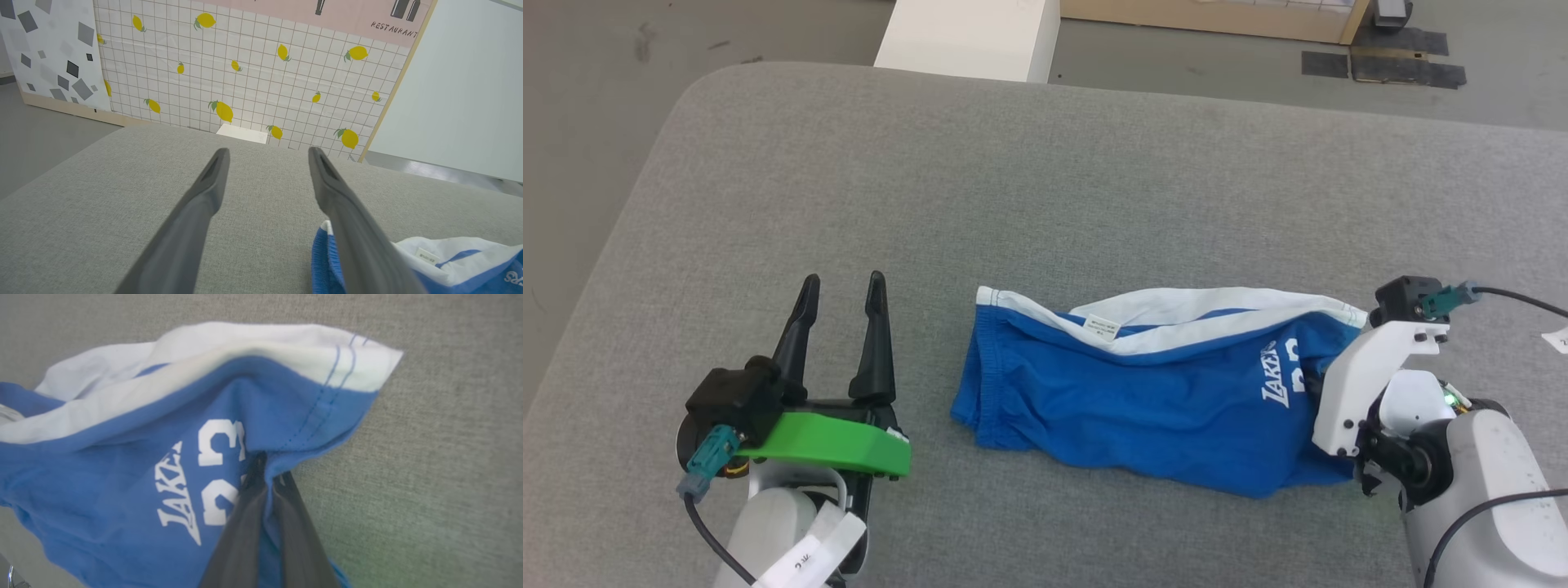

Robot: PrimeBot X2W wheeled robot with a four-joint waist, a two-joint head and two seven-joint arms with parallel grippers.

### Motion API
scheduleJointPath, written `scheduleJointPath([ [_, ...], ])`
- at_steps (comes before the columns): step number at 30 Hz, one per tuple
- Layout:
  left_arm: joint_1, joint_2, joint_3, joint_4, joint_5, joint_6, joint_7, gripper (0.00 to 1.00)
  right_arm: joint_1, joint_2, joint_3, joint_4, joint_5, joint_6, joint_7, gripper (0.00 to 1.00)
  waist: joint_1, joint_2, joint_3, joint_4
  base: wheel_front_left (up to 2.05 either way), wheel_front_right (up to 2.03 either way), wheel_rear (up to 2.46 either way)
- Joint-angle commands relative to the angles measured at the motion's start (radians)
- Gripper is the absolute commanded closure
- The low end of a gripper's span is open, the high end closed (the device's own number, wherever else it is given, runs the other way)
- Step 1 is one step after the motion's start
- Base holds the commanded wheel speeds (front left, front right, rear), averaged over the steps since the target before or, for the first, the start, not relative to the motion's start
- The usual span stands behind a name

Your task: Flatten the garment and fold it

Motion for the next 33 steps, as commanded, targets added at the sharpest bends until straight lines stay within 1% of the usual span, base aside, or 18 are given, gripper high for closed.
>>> scheduleJointPath([
  [1, 0.002, -0.005, 0.000, 0.004, -0.002, -0.006, -0.004, 0.00, 0.025, 0.006, -0.006, -0.005, -0.013, -0.001, -0.015, 1.00, 0.0000, 0.0000, -0.003, -0.005, 0.00, 0.00, 0.00],
  [4, 0.003, -0.005, -0.004, 0.006, -0.003, -0.005, -0.004, 0.00, 0.027, 0.006, -0.038, -0.037, -0.043, -0.001, -0.045, 1.00, 0.0000, 0.0000, -0.007, -0.011, 0.00, 0.00, 0.00],
  [8, 0.002, -0.005, -0.008, 0.010, -0.004, -0.005, -0.004, 0.00, 0.030, 0.006, -0.108, -0.088, -0.114, -0.001, -0.070, 1.00, 0.0000, 0.0000, -0.008, -0.020, 0.00, 0.00, 0.00],
  [12, 0.002, -0.005, -0.011, 0.010, -0.005, -0.003, -0.004, 0.00, 0.032, -0.013, -0.191, -0.140, -0.186, -0.001, -0.080, 1.00, 0.0000, 0.0000, -0.007, -0.025, 0.00, 0.00, 0.00],
  [15, 0.000, -0.005, -0.014, 0.009, -0.005, -0.003, -0.004, 0.00, 0.035, -0.042, -0.243, -0.175, -0.252, -0.001, -0.075, 1.00, 0.0000, 0.0000, -0.007, -0.027, 0.00, 0.00, 0.00],
  [17, -0.001, -0.005, -0.015, 0.009, -0.005, -0.003, -0.004, 0.00, 0.037, -0.061, -0.257, -0.192, -0.292, -0.001, -0.063, 1.00, 0.0000, 0.0000, -0.007, -0.028, 0.00, 0.00, 0.00],
  [20, -0.001, -0.005, -0.017, 0.009, -0.004, -0.004, -0.004, 0.00, 0.038, -0.067, -0.250, -0.232, -0.317, -0.001, -0.032, 1.00, 0.0000, 0.0000, -0.009, -0.029, 0.00, 0.00, 0.00],
  [23, 0.000, -0.005, -0.016, 0.010, -0.002, -0.005, -0.004, 0.00, 0.047, -0.053, -0.204, -0.304, -0.308, -0.001, 0.023, 1.00, 0.0000, 0.0000, -0.013, -0.029, 0.00, 0.00, 0.00],
  [24, 0.001, -0.005, -0.015, 0.013, -0.001, -0.006, -0.004, 0.00, 0.063, -0.036, -0.123, -0.396, -0.273, -0.001, 0.097, 1.00, 0.0000, 0.0000, -0.016, -0.029, 0.00, 0.00, 0.00],
  [27, 0.001, -0.005, -0.018, 0.015, -0.001, -0.008, -0.004, 0.00, 0.078, -0.028, -0.009, -0.501, -0.230, -0.001, 0.173, 1.00, 0.0000, 0.0000, -0.018, -0.024, 0.00, 0.00, 0.00],
  [31, 0.000, -0.005, -0.022, 0.014, -0.004, -0.008, -0.004, 0.00, 0.068, -0.038, 0.140, -0.588, -0.191, -0.001, 0.234, 1.00, 0.0000, 0.0000, -0.016, -0.015, 0.00, 0.00, 0.00],
  [33, -0.002, -0.005, -0.027, 0.012, -0.007, -0.007, -0.004, 0.00, 0.053, -0.041, 0.202, -0.594, -0.171, -0.001, 0.248, 1.00, 0.0000, 0.0000, -0.011, -0.007, 0.00, 0.00, 0.00],
])
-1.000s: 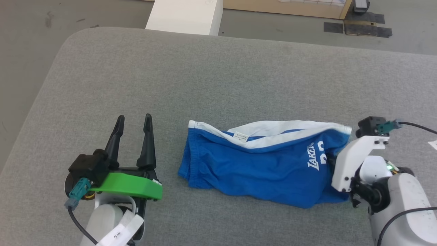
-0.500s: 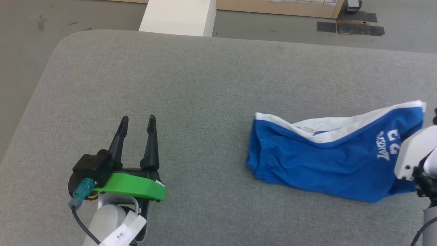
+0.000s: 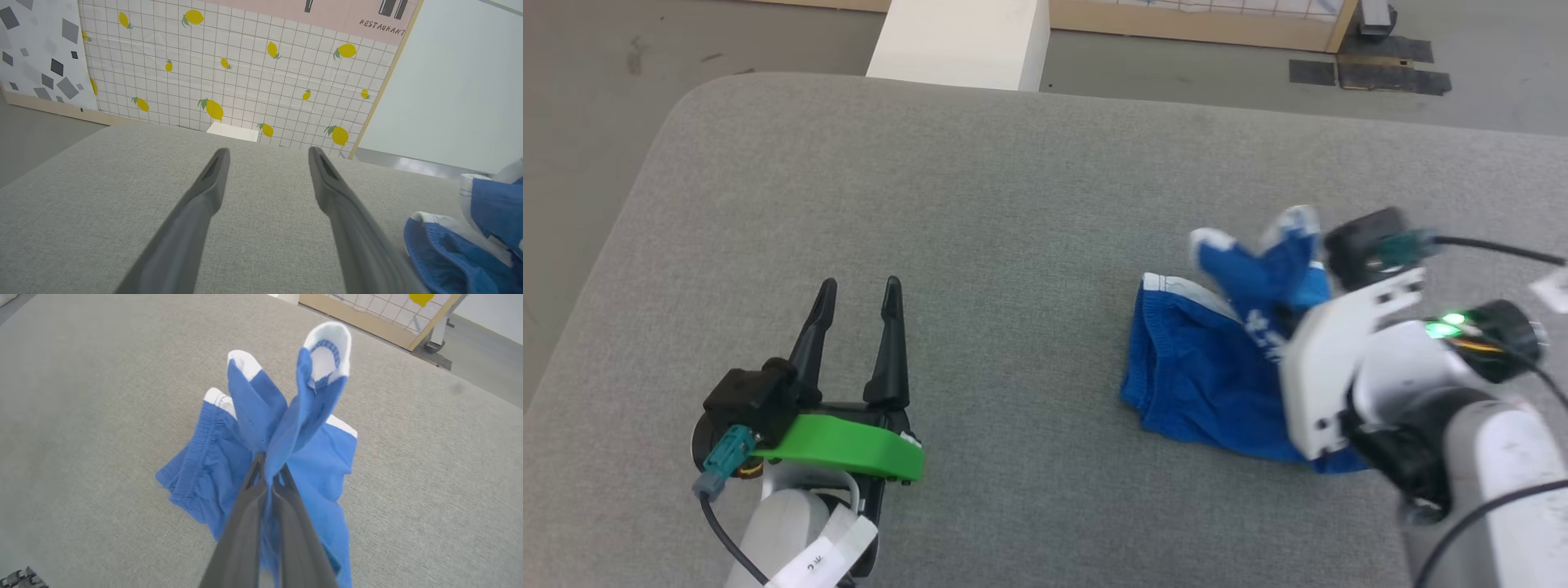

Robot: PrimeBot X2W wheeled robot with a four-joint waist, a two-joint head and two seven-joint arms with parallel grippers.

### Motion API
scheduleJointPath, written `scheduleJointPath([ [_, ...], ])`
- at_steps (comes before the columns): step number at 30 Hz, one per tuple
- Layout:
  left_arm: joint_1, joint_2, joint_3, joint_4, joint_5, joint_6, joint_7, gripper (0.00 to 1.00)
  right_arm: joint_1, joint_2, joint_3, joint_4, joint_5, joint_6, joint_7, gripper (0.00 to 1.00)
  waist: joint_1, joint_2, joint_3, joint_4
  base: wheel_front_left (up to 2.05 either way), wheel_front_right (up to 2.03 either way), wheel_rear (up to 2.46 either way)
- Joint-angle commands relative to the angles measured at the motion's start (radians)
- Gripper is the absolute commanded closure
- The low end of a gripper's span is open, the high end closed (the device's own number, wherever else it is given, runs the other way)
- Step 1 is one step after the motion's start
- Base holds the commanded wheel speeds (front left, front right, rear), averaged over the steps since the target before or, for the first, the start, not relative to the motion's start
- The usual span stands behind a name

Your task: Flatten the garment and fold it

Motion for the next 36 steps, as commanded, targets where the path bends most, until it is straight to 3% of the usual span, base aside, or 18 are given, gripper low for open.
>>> scheduleJointPath([
  [1, -0.004, -0.004, -0.005, -0.001, -0.008, -0.006, -0.004, 0.00, -0.022, -0.005, 0.031, 0.003, 0.008, -0.001, 0.004, 1.00, 0.0000, 0.0000, 0.006, 0.010, 0.00, 0.00, 0.00],
  [5, -0.012, -0.004, -0.019, -0.005, -0.018, -0.003, -0.004, 0.00, -0.066, 0.002, 0.114, 0.085, 0.003, -0.001, -0.007, 1.00, 0.0000, 0.0000, 0.020, 0.032, 0.00, 0.00, 0.00],
  [16, -0.020, -0.004, -0.044, -0.011, -0.036, 0.008, -0.004, 0.00, -0.155, 0.026, 0.213, 0.377, 0.011, -0.001, -0.097, 0.97, 0.0000, 0.0000, 0.047, 0.076, 0.00, 0.00, 0.00],
  [17, -0.019, -0.004, -0.044, -0.011, -0.036, 0.009, -0.004, 0.00, -0.161, 0.028, 0.214, 0.394, 0.012, -0.001, -0.108, 0.53, 0.0000, 0.0000, 0.046, 0.076, 0.00, 0.00, 0.00],
  [18, -0.019, -0.004, -0.044, -0.011, -0.036, 0.010, -0.004, 0.00, -0.163, 0.029, 0.213, 0.405, 0.017, -0.001, -0.115, 0.00, 0.0000, 0.0000, 0.045, 0.076, 0.00, 0.00, 0.00],
  [23, -0.003, -0.004, -0.028, -0.011, -0.028, 0.013, -0.004, 0.00, -0.158, 0.040, 0.176, 0.372, 0.127, -0.001, -0.268, 0.00, 0.0000, 0.0000, 0.013, 0.040, 0.00, 0.00, 0.00],
  [29, 0.011, -0.004, -0.007, -0.016, -0.019, 0.013, -0.004, 0.00, -0.107, 0.044, 0.061, 0.259, 0.286, -0.001, -0.517, 0.00, 0.0000, 0.0000, -0.024, -0.008, 0.00, 0.00, 0.00],
  [36, 0.038, -0.004, 0.019, -0.028, -0.004, 0.013, -0.004, 0.00, -0.032, 0.044, -0.104, 0.251, 0.449, -0.001, -0.631, 0.00, 0.0000, 0.0000, -0.056, -0.063, 0.00, 0.00, 0.00],
])
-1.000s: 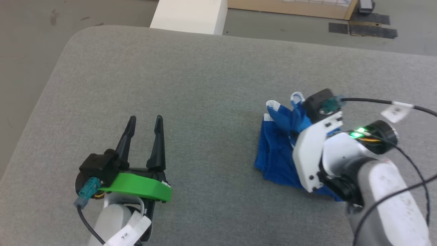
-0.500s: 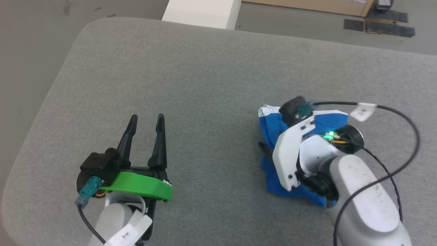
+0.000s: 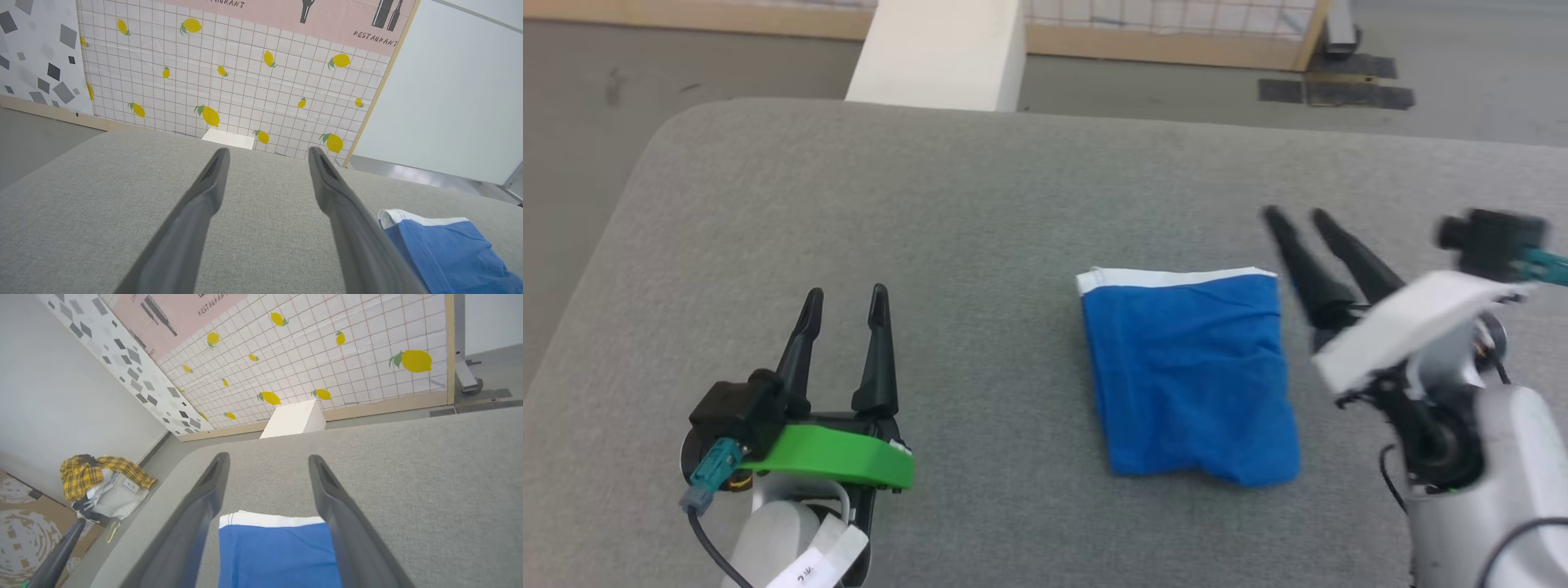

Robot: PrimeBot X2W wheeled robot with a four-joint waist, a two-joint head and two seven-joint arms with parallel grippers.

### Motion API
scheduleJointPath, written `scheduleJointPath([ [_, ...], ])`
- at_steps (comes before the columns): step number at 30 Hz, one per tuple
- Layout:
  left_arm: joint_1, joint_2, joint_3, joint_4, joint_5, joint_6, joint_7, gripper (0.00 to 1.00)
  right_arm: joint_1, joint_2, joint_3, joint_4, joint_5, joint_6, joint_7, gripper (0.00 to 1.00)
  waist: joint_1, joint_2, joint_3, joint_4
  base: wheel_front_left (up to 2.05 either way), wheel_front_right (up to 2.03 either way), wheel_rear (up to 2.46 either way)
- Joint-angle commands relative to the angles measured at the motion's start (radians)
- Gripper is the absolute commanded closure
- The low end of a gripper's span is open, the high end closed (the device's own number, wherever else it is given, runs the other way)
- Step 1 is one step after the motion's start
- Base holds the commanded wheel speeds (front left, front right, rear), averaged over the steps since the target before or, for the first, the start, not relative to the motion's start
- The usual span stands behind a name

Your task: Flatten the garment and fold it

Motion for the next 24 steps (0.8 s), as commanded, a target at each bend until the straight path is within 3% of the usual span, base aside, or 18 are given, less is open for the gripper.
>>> scheduleJointPath([
  [1, 0.015, -0.002, 0.007, -0.007, 0.006, 0.002, -0.004, 0.00, 0.019, -0.001, -0.033, 0.017, 0.080, -0.001, -0.005, 0.00, 0.0000, 0.0000, -0.023, -0.032, 0.00, 0.00, 0.00],
  [5, 0.020, -0.002, 0.012, -0.016, 0.011, 0.002, -0.004, 0.00, 0.028, -0.001, -0.119, 0.108, 0.216, -0.001, 0.055, 0.00, 0.0000, 0.0000, -0.023, -0.047, 0.00, 0.00, 0.00],
  [12, 0.012, -0.002, 0.007, -0.028, 0.017, 0.001, -0.004, 0.00, -0.010, -0.001, -0.223, 0.312, 0.402, -0.001, 0.331, 0.00, 0.0000, 0.0000, -0.006, -0.046, 0.00, 0.00, 0.00],
  [16, 0.001, -0.002, 0.002, -0.030, 0.017, 0.002, -0.004, 0.00, -0.048, -0.001, -0.254, 0.404, 0.395, -0.001, 0.448, 0.00, 0.0000, 0.0000, 0.009, -0.036, 0.00, 0.00, 0.00],
  [24, -0.016, -0.002, -0.012, -0.031, 0.006, 0.004, -0.004, 0.00, -0.132, -0.001, -0.236, 0.536, 0.330, -0.001, 0.533, 0.00, 0.0000, 0.0000, 0.035, -0.003, 0.00, 0.00, 0.00],
])
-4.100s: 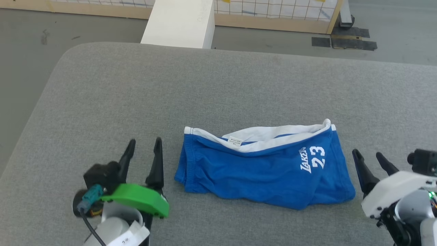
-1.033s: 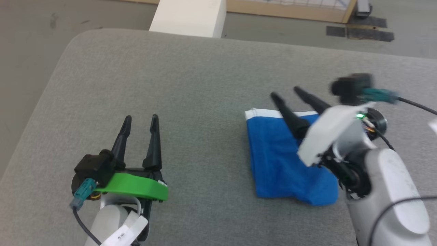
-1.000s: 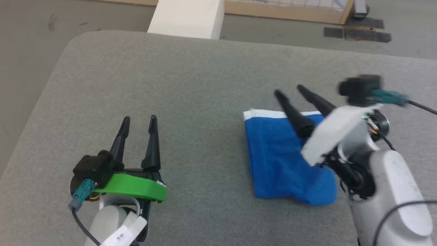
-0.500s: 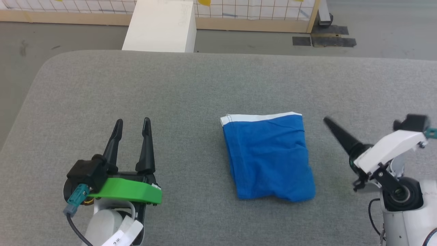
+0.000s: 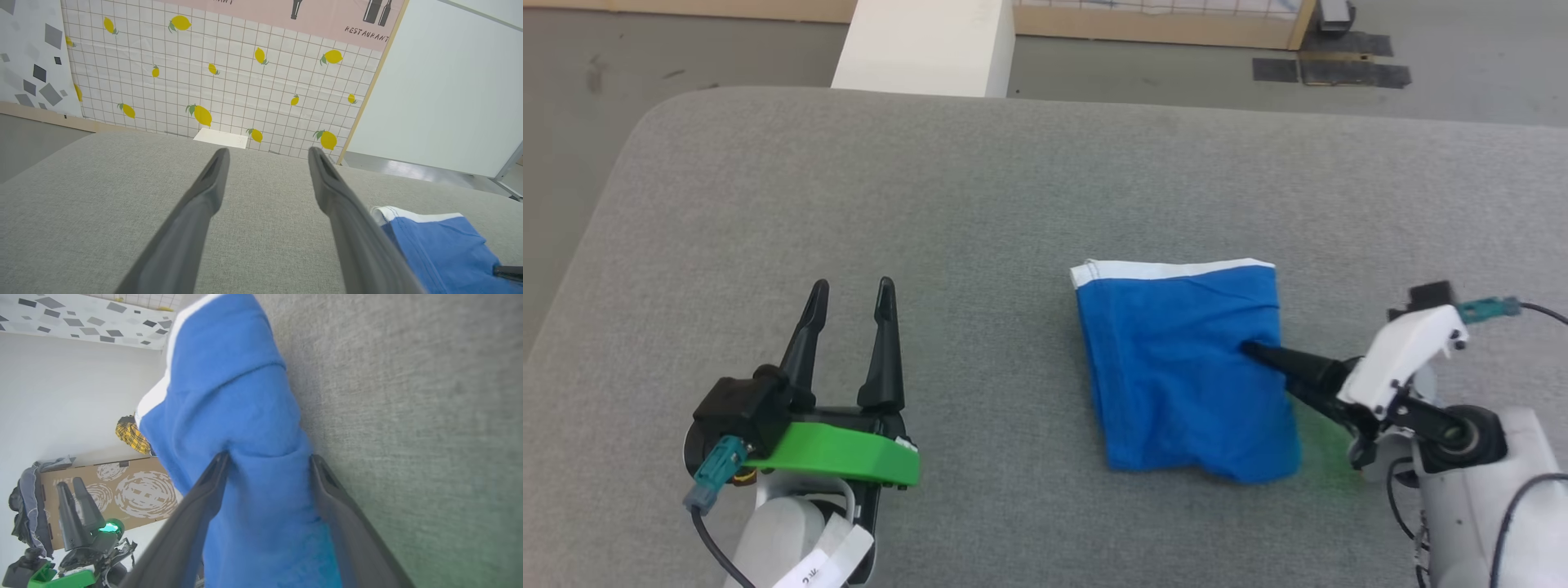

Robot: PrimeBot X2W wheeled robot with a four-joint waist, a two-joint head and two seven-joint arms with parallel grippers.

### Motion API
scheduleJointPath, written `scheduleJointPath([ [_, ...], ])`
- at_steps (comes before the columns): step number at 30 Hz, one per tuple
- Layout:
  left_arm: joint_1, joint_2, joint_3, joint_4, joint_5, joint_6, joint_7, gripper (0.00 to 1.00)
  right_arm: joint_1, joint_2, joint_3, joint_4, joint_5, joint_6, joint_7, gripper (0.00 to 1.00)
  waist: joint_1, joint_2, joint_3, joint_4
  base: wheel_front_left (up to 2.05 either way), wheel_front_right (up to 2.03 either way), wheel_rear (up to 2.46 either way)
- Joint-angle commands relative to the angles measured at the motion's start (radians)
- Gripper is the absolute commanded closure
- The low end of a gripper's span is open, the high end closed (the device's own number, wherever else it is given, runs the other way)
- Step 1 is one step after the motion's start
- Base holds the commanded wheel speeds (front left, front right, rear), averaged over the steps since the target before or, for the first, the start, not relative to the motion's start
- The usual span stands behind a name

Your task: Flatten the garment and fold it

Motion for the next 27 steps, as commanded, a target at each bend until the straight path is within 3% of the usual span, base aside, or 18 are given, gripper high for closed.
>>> scheduleJointPath([
  [1, -0.018, -0.002, -0.001, -0.003, -0.004, 0.004, -0.004, 0.00, -0.016, 0.001, 0.020, 0.015, -0.017, -0.001, 0.012, 0.00, 0.0000, -0.0001, 0.009, 0.014, 0.00, 0.00, 0.00],
  [7, -0.018, -0.002, -0.004, 0.000, -0.008, 0.006, -0.004, 0.00, -0.024, 0.001, 0.109, 0.051, -0.012, -0.001, 0.049, 0.00, 0.0000, -0.0001, 0.011, 0.033, 0.00, 0.00, 0.00],
  [8, -0.017, -0.002, -0.005, 0.000, -0.008, 0.008, -0.004, 0.00, -0.026, 0.001, 0.125, 0.053, 0.001, -0.001, 0.052, 0.04, 0.0000, -0.0001, 0.009, 0.035, 0.00, 0.00, 0.00],
  [10, -0.014, -0.002, -0.005, -0.001, -0.009, 0.011, -0.004, 0.00, -0.030, 0.001, 0.153, 0.049, 0.020, -0.001, 0.049, 0.65, 0.0000, -0.0001, 0.005, 0.034, 0.00, 0.00, 0.00],
  [11, -0.012, -0.002, -0.004, -0.002, -0.009, 0.012, -0.004, 0.00, -0.032, 0.001, 0.166, 0.046, 0.027, -0.001, 0.049, 0.89, 0.0000, -0.0001, 0.002, 0.032, 0.00, 0.00, 0.00],
  [12, -0.008, -0.002, -0.002, -0.003, -0.008, 0.014, -0.004, 0.00, -0.033, 0.001, 0.181, 0.040, 0.033, -0.001, 0.047, 1.00, 0.0000, -0.0001, -0.002, 0.027, 0.00, 0.00, 0.00],
  [15, 0.001, -0.002, 0.004, -0.010, -0.002, 0.017, -0.004, 0.00, -0.041, 0.001, 0.227, 0.018, 0.014, -0.001, 0.053, 1.00, 0.0000, -0.0001, -0.006, -0.001, 0.00, 0.00, 0.00],
  [24, 0.005, -0.002, 0.012, -0.047, 0.014, 0.020, -0.004, 0.00, -0.121, -0.002, 0.350, -0.070, -0.215, -0.001, 0.110, 1.00, 0.0000, -0.0001, 0.017, -0.155, 0.00, 0.00, 0.00],
  [27, -0.007, -0.002, 0.020, -0.061, 0.032, 0.016, -0.004, 0.00, -0.148, -0.036, 0.408, -0.117, -0.307, -0.001, 0.127, 1.00, 0.0000, -0.0001, 0.041, -0.223, 0.00, 0.00, 0.00],
])
